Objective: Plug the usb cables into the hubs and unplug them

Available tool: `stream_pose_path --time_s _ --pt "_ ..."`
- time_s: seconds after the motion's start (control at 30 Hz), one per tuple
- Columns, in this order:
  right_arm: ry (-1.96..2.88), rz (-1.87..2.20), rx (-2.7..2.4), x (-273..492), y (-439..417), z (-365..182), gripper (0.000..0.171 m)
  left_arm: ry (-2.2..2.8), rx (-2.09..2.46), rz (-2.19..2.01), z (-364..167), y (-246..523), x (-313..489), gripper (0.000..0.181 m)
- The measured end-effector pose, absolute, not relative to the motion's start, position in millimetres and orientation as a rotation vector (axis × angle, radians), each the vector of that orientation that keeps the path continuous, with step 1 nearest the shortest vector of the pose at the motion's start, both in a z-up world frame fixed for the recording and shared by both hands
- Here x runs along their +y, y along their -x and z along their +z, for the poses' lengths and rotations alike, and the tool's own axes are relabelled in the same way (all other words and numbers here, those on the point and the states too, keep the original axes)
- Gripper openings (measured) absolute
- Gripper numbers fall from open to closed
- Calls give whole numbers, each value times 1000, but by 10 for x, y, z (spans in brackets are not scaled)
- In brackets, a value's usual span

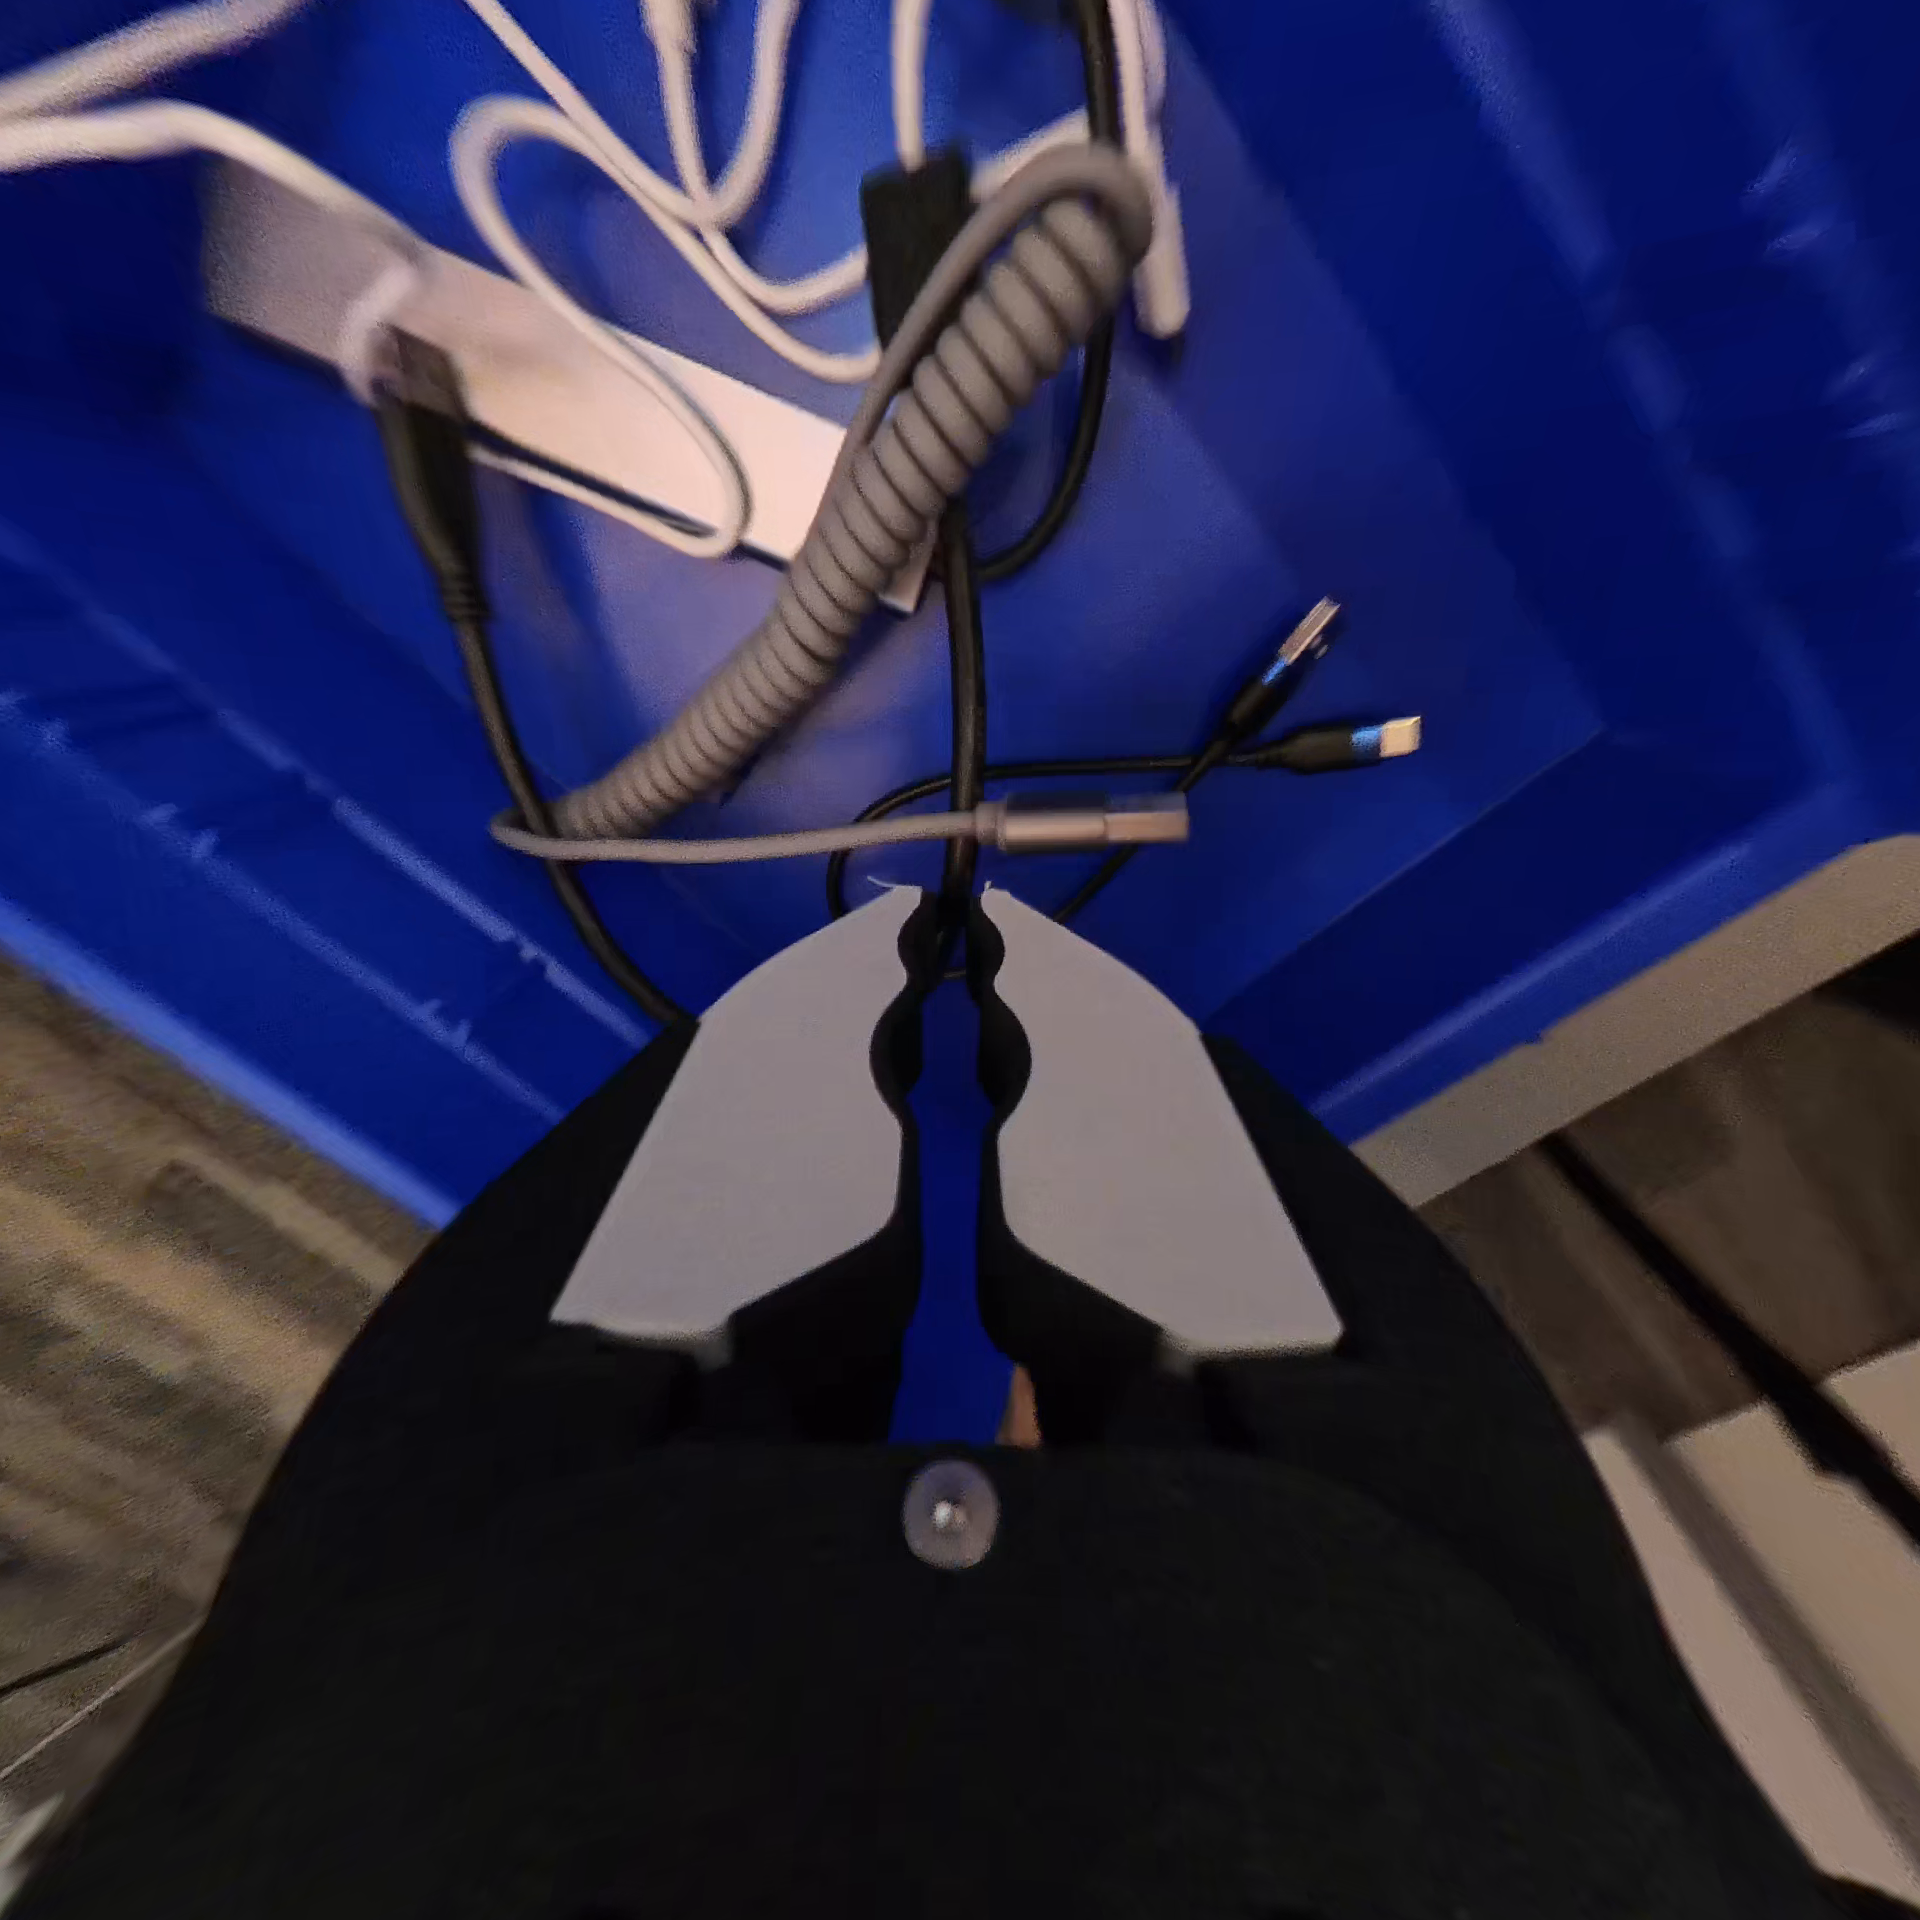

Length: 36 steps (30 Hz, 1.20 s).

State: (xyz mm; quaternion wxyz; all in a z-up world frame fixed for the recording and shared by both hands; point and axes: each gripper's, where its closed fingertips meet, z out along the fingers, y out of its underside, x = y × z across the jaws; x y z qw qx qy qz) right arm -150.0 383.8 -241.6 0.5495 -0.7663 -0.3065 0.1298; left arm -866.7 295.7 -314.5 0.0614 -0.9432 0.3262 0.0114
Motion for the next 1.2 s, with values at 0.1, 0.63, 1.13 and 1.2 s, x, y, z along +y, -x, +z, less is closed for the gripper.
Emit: stream_pose_path --time_s 0.1,0.63,1.13,1.2 --pt "1806 317 -713 3832 1464 -2398 126 2767 810 -84 -2790 8589 2982 5" --pt "1789 351 -739 3842 1584 -2418 125 2157 213 -721 -1143 8022 3202 4" --pt "1798 348 -741 3830 1593 -2435 125 2145 469 -456 -883 7399 3318 4" --pt "1794 350 -742 3817 1600 -2417 125 2144 550 -418 -924 7150 3377 4"
